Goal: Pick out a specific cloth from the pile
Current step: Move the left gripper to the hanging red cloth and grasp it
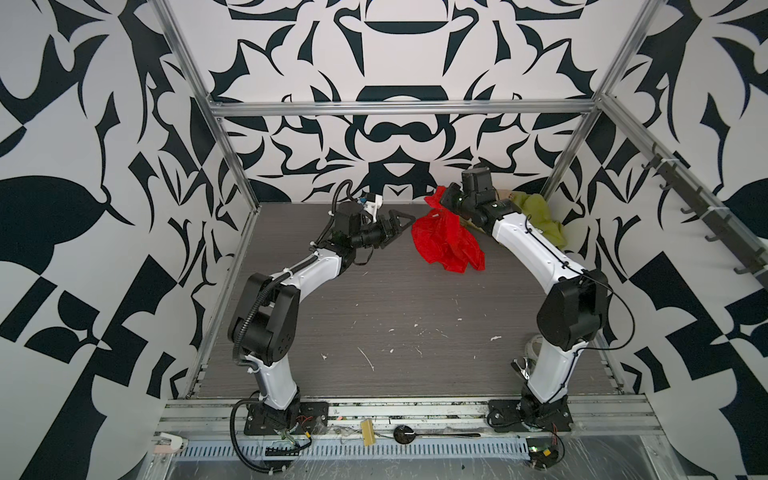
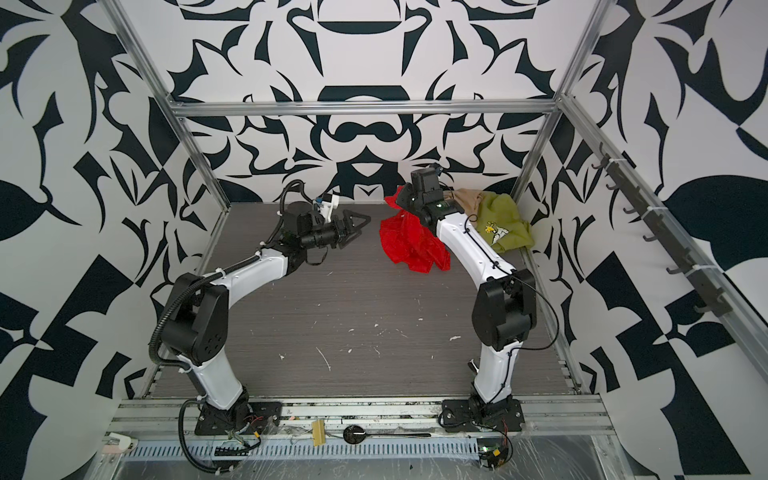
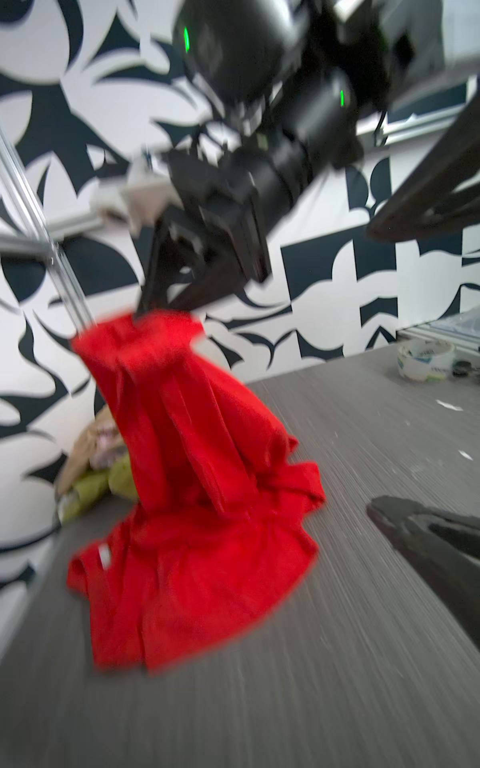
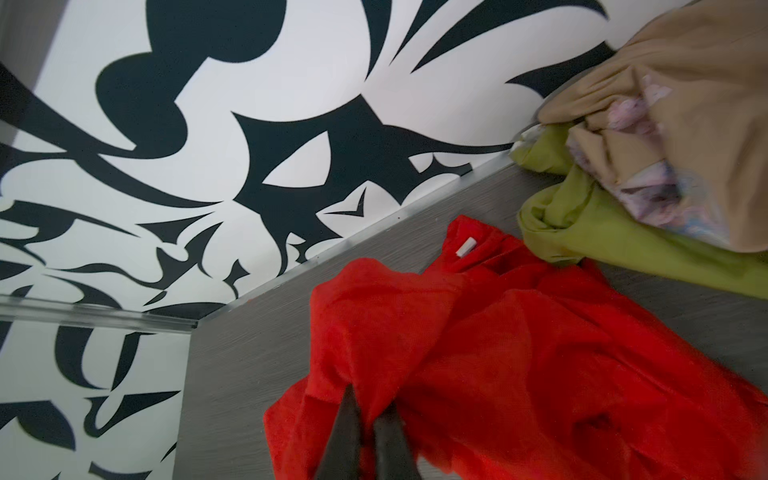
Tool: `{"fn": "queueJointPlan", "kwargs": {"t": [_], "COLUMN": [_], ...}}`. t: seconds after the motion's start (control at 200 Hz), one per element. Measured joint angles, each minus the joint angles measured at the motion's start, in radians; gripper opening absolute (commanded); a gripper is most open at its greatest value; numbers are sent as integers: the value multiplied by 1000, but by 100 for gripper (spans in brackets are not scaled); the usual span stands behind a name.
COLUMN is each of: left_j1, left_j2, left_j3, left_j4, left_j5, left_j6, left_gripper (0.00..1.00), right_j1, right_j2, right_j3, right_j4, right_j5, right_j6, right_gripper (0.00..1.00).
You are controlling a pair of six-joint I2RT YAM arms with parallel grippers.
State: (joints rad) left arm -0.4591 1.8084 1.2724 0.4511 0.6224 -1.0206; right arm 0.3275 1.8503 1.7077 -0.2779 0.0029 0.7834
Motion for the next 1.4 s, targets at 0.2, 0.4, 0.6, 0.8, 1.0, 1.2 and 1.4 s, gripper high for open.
{"fn": "queueJointPlan", "kwargs": {"t": [0.2,0.4,0.6,0.8,1.0,1.2,1.4], "left_j1": [-40,-58,-59,-60,-63,-64,-65], "left_j2": [129,208,264,336,364,365,388], "left_j3": [114,141,180,272,296,296,314], "left_j4": [128,173,204,235,257,275,284], "left_j5": [15,14,14,10,7,7,9], "left_j6": [-100,-155,-191,-226,-259,-274,-290], "left_gripper": [71,69,65,59,51,40,22], "right_j1": [-44,-65,-69,-74,-79,-82,-82], "right_j2": [-2,-9,-29,-50,-53,-53,-53], "right_j3": [-84,-133,-161,-183,-202,-203,-203], "right_j4": [93,148,174,193,193,193,193], "right_j5": [-152,-220,-284,-326,-341,-350,-359], "right_j6": [24,43,67,79,83,87,88], "right_gripper": [4,6,6,7,8,8,10]}}
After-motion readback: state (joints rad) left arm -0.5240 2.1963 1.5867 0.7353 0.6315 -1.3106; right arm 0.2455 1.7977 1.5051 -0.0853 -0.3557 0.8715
